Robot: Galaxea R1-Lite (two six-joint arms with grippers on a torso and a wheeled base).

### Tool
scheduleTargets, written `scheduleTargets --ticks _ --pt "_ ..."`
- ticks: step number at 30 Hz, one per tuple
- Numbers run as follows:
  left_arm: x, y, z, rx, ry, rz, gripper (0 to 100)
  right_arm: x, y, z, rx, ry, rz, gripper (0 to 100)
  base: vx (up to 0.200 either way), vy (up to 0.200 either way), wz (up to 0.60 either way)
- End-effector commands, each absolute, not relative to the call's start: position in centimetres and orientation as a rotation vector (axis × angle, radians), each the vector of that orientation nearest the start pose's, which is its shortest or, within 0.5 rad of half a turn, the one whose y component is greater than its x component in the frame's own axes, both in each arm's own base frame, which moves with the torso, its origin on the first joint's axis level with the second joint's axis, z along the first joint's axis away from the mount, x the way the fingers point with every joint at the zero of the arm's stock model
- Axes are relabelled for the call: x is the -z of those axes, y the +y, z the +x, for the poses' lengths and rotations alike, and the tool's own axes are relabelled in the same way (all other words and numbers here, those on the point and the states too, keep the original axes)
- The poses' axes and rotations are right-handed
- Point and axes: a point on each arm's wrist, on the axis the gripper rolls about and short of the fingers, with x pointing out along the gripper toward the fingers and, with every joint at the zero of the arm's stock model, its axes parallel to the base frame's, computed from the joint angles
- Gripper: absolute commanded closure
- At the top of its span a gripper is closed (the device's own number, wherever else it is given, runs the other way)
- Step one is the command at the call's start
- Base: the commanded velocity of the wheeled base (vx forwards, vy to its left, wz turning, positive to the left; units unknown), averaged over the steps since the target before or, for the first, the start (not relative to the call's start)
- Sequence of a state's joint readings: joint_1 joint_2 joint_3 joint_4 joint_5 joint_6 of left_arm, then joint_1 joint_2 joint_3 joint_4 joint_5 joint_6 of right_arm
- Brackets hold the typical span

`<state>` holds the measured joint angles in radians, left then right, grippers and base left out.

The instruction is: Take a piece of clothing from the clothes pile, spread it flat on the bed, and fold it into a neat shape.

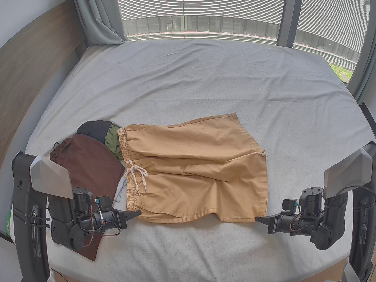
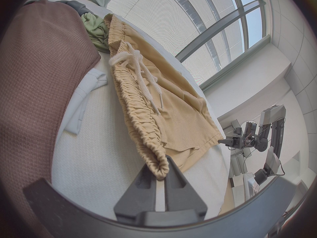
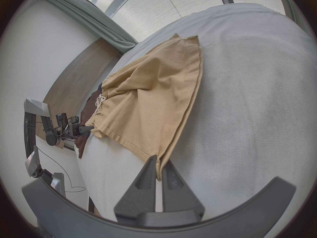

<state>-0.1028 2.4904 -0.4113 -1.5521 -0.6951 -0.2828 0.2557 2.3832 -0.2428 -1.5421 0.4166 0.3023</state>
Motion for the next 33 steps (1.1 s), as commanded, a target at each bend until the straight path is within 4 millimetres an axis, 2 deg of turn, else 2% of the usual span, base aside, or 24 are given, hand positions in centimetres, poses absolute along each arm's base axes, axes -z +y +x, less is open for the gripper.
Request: scheduleTargets --ticks 1,10,16,29,30,33 --pt "5.3 -4.4 29.7 0.707 0.629 -0.421 100 3.0 6.5 25.1 -0.527 0.7 0.329 100 0.0 0.0 0.0" --pt "4.3 -3.9 27.8 0.704 0.652 -0.405 100 3.1 6.1 23.7 -0.522 0.746 0.316 100 0.0 0.0 0.0" --pt "4.5 -3.9 26.6 0.716 0.685 -0.389 100 3.2 5.7 22.7 -0.517 0.782 0.293 100 0.0 0.0 0.0" --pt "4.5 -3.9 27.0 0.741 0.668 -0.386 100 3.4 5.6 23.1 -0.516 0.77 0.285 100 0.0 0.0 0.0" --pt "4.5 -3.9 27.0 0.742 0.667 -0.386 0 3.4 5.6 23.1 -0.517 0.77 0.285 100 0.0 0.0 0.0" --pt "4.4 -3.8 27.1 0.742 0.661 -0.387 0 3.4 5.6 23.0 -0.518 0.772 0.285 100 0.0 0.0 0.0"
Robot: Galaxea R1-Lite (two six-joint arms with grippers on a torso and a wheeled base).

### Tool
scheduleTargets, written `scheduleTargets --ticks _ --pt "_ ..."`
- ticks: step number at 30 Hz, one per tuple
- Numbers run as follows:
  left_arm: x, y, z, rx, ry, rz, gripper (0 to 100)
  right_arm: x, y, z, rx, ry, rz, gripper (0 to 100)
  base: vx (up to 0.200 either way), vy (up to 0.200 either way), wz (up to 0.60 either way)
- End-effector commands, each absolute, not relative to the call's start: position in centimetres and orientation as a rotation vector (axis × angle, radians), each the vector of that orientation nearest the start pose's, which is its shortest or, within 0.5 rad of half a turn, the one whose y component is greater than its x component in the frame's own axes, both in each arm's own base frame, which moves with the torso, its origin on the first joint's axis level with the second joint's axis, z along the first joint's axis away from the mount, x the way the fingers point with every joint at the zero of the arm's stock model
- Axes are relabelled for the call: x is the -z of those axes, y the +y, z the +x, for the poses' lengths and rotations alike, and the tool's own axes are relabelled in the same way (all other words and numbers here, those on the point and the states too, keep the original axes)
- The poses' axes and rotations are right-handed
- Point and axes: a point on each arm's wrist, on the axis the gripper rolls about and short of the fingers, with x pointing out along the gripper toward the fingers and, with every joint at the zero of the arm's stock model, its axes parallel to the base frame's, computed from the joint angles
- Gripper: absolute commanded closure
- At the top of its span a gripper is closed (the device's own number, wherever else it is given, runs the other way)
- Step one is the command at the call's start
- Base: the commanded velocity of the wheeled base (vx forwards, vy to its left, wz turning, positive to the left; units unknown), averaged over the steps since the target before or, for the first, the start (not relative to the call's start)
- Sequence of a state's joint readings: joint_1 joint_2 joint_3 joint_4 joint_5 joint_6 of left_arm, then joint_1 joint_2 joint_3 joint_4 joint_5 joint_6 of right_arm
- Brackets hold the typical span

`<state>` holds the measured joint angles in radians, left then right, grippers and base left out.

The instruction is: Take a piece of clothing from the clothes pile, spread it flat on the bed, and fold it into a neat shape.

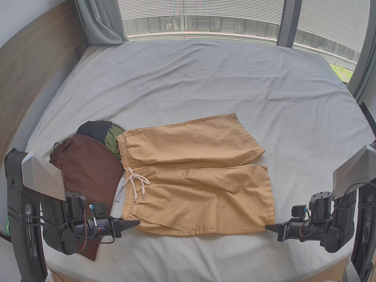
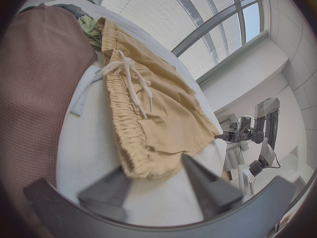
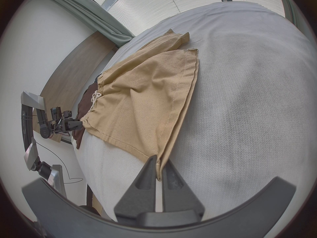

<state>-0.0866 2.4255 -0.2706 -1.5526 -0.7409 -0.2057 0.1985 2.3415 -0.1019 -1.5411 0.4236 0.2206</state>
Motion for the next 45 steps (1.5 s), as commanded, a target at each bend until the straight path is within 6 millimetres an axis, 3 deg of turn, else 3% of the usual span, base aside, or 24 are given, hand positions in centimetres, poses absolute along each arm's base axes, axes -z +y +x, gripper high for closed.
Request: scheduleTargets --ticks 1,20,21,33,45 --pt "4.4 -3.7 27.2 0.738 0.657 -0.388 0 3.4 5.6 23.0 -0.518 0.772 0.285 100 0.0 0.0 0.0" --pt "5.0 -3.3 27.6 0.724 0.66 -0.392 0 3.4 5.7 23.4 -0.523 0.761 0.284 100 0.0 0.0 0.0" --pt "5.1 -3.3 27.6 0.724 0.662 -0.393 100 3.4 5.7 23.4 -0.523 0.761 0.284 100 0.0 0.0 0.0" --pt "5.1 -3.1 27.5 0.716 0.663 -0.395 100 3.2 5.7 23.1 -0.524 0.764 0.286 100 0.0 0.0 0.0" --pt "5.0 -1.6 25.4 0.752 0.672 -0.338 100 3.5 4.7 21.4 -0.578 0.806 0.208 100 0.0 0.0 0.0"
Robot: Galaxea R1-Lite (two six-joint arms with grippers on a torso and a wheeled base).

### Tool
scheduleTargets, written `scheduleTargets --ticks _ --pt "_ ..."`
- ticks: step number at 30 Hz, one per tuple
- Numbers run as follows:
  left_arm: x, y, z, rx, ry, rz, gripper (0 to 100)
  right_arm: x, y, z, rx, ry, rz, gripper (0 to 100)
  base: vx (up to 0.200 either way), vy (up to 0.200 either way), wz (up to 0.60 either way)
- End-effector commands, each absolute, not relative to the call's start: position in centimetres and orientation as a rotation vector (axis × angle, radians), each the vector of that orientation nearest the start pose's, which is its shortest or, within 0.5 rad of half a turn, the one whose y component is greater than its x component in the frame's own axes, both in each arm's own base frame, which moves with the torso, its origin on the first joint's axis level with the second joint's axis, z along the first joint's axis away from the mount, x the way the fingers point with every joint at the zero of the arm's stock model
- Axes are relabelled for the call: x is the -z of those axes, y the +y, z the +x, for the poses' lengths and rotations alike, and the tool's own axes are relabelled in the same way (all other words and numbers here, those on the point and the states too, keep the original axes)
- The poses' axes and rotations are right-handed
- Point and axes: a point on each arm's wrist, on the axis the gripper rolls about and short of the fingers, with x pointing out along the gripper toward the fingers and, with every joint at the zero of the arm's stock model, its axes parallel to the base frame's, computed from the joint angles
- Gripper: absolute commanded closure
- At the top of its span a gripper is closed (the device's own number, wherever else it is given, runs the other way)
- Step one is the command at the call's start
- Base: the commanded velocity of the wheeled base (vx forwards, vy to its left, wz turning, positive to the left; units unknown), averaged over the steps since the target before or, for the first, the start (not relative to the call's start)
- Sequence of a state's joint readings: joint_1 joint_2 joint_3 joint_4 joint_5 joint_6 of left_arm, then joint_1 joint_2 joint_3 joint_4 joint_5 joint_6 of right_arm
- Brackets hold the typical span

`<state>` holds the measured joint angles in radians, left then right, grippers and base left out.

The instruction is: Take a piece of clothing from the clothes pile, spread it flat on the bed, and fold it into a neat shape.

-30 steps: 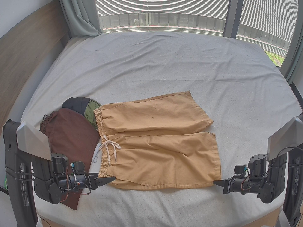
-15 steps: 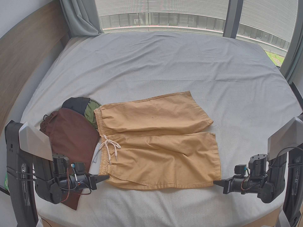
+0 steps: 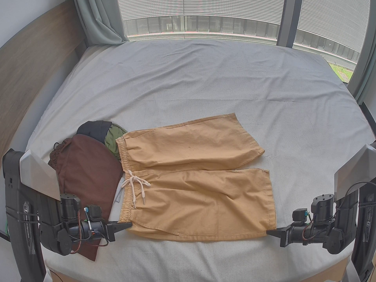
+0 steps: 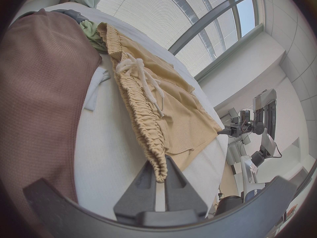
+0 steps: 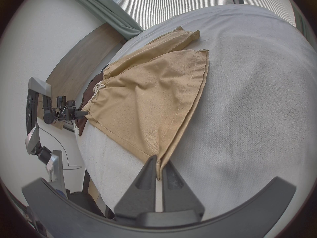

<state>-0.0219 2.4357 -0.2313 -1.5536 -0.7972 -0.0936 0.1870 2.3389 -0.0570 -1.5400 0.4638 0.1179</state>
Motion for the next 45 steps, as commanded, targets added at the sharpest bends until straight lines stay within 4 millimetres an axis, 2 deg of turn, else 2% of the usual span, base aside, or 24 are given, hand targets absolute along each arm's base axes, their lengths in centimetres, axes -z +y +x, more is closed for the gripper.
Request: scheduleTargets --ticks 1,18,27,36,45 --pt "5.0 -1.6 25.2 0.753 0.675 -0.334 100 3.5 4.5 21.4 -0.581 0.803 0.203 100 0.0 0.0 0.0" --pt "5.1 -1.0 23.2 0.81 0.7 -0.31 100 3.6 4.1 20.7 -0.606 0.818 0.174 100 0.0 0.0 0.0" --pt "4.4 -1.4 23.7 0.839 0.662 -0.3 100 3.1 4.2 21.2 -0.627 0.778 0.177 100 0.0 0.0 0.0" --pt "1.7 -2.2 24.4 0.864 0.602 -0.342 100 0.6 4.4 22.1 -0.647 0.648 0.184 100 0.0 0.0 0.0" --pt "0.9 -2.4 25.5 0.871 0.551 -0.332 100 -1.6 4.6 22.9 -0.653 0.554 0.228 100 0.0 0.0 0.0"
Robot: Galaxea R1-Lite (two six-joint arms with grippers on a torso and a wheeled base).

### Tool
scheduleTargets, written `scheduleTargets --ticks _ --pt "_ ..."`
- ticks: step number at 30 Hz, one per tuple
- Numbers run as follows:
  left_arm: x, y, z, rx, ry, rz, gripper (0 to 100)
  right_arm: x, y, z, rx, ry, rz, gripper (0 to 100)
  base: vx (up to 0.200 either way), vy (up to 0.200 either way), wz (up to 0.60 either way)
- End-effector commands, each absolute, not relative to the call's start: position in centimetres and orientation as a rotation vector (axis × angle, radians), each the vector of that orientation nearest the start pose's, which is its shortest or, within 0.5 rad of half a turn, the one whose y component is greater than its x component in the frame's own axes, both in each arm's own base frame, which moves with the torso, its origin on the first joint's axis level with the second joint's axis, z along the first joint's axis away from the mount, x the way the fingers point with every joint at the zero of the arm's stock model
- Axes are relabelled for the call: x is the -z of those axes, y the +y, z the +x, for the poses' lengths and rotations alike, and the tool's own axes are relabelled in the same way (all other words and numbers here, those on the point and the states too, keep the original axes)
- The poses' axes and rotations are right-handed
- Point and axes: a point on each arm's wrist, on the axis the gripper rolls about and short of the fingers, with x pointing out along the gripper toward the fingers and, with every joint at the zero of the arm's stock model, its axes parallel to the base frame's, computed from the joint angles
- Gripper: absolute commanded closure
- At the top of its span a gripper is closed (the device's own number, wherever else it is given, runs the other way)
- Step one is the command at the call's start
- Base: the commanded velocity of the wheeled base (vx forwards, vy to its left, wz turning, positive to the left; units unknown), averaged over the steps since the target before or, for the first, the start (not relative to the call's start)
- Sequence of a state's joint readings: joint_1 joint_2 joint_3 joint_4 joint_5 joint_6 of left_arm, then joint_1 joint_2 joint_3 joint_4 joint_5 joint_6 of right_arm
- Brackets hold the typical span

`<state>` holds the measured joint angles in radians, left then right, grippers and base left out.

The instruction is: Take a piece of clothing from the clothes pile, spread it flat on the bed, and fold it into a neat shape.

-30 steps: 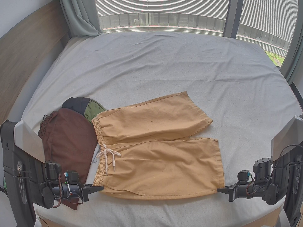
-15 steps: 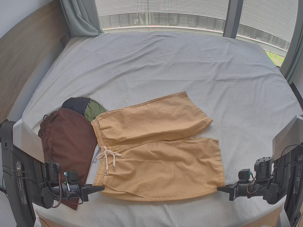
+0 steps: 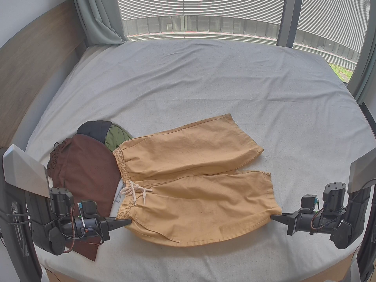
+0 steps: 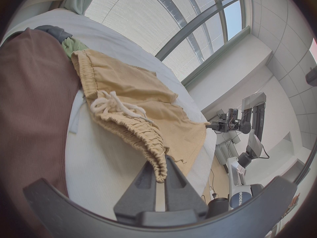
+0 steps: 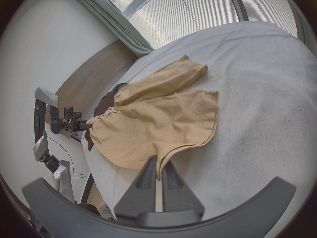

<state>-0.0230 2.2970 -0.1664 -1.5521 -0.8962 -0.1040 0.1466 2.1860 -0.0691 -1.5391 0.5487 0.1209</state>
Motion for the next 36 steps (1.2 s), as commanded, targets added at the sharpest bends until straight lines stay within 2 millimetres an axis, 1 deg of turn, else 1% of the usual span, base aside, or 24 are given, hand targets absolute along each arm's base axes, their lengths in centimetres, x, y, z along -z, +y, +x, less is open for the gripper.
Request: scheduleTargets --ticks 1,7,8,13,28,31,36 --pt "0.9 -2.4 25.8 0.871 0.544 -0.335 100 -1.8 4.7 23.0 -0.663 0.543 0.231 100 0.0 0.0 0.0" --pt "0.1 -2.5 26.5 0.865 0.527 -0.372 100 -2.2 4.9 23.5 -0.672 0.514 0.24 100 0.0 0.0 0.0" --pt "-0.3 -2.5 26.7 0.864 0.517 -0.38 100 -2.4 4.9 23.6 -0.672 0.504 0.24 100 0.0 0.0 0.0" --pt "-1.0 -2.6 27.0 0.867 0.491 -0.386 100 -3.1 4.9 23.5 -0.67 0.489 0.263 100 0.0 0.0 0.0" --pt "-1.3 -2.4 27.6 0.858 0.476 -0.4 100 -4.4 4.8 23.3 -0.673 0.435 0.259 100 0.0 0.0 0.0" --pt "-1.7 -2.4 27.7 0.847 0.483 -0.441 100 -4.6 4.8 23.2 -0.676 0.428 0.257 100 0.0 0.0 0.0" --pt "-2.2 -2.4 27.8 0.85 0.469 -0.447 100 -5.2 4.9 23.3 -0.679 0.404 0.258 100 0.0 0.0 0.0"
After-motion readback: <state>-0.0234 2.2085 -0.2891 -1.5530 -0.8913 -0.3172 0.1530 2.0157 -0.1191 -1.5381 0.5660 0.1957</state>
